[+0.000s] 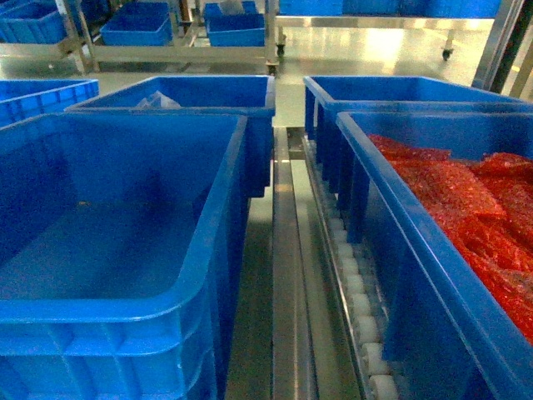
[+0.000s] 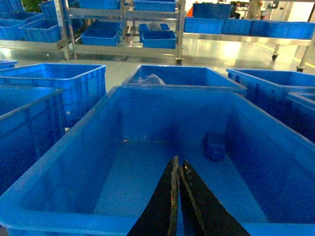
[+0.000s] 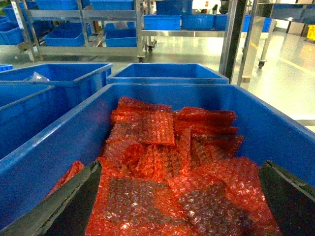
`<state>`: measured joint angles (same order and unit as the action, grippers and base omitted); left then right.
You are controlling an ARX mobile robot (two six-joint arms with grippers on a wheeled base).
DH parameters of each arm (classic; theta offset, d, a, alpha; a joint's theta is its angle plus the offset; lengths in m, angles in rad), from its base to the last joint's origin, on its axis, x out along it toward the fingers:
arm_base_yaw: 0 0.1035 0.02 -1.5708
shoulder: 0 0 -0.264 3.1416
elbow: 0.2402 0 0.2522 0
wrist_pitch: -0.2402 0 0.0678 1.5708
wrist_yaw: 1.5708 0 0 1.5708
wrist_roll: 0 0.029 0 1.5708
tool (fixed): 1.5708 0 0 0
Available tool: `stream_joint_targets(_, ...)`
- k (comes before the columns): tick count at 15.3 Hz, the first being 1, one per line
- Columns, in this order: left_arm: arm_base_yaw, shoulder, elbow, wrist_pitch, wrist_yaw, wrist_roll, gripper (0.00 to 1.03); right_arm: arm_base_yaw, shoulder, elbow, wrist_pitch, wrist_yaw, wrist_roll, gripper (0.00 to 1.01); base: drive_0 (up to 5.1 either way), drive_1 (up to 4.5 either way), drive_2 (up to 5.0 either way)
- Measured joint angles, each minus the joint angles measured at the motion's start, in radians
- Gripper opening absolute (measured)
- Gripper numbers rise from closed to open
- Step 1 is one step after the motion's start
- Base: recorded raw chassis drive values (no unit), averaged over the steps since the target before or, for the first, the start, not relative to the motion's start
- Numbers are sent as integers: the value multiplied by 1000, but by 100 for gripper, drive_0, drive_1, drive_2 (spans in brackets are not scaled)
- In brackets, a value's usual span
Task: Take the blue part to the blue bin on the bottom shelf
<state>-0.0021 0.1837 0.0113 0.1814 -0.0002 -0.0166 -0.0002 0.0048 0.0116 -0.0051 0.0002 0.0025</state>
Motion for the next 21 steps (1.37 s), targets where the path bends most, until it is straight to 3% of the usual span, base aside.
stream_joint_targets(1,0,-16,0,-13,0,0,2,0,0,0,0,0,0,98,0,0,0)
stream_joint_targets(2,0,-108,0,-159,2,0,2,0,0,0,0,0,0,98,0,0,0)
stream_joint_targets(3,0,-137,0,-190,3,0,2,0,0,0,-1,0,0,98,0,0,0)
stream_joint_targets(11,0,-177,0,-187,0,2,2,0,0,0,0,0,0,98,0,0,0)
stream_joint_targets(18,0,-177,0,-186,0,2,90,0,0,0,0,0,0,98,0,0,0)
stream_joint_targets(19,0,-177,0,-186,0,3,100,0,0,0,0,0,0,98,0,0,0)
stream_joint_targets(21,0,-177,0,-186,0,3,98,0,0,0,0,0,0,98,0,0,0)
